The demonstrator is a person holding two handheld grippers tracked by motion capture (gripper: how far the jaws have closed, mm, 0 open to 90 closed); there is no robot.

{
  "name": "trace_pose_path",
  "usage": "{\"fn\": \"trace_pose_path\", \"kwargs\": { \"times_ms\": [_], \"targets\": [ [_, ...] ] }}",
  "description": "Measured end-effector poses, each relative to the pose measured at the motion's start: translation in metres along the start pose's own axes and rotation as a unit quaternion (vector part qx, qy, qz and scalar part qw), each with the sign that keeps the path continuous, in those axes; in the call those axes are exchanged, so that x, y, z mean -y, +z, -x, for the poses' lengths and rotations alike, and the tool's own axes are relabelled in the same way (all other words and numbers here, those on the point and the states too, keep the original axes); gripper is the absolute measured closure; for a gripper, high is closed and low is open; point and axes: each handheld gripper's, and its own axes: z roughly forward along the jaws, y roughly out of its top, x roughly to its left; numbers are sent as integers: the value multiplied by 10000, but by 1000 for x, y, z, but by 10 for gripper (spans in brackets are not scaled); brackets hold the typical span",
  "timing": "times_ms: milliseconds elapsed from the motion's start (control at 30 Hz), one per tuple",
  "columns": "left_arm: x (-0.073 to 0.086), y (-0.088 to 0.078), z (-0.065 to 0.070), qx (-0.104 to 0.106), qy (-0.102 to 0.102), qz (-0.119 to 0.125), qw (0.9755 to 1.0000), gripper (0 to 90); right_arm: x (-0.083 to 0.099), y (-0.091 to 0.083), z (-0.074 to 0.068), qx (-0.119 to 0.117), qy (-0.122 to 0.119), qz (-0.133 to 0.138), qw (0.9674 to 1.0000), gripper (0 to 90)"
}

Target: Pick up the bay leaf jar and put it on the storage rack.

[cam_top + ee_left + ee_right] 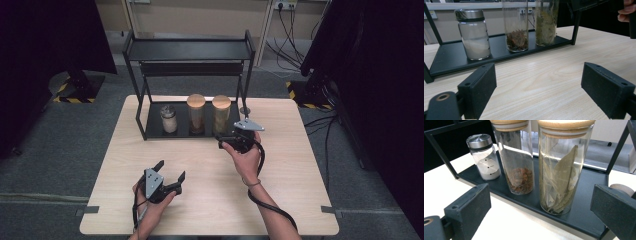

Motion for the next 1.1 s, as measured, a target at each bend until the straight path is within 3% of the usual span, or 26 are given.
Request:
{"fn": "trace_pose_path", "kwargs": {
  "times_ms": [1100],
  "targets": [
    [0,0,0,-7,7,3,10000,125,17,-35,2,-172,-34,-5,9998,34]
  ]
}}
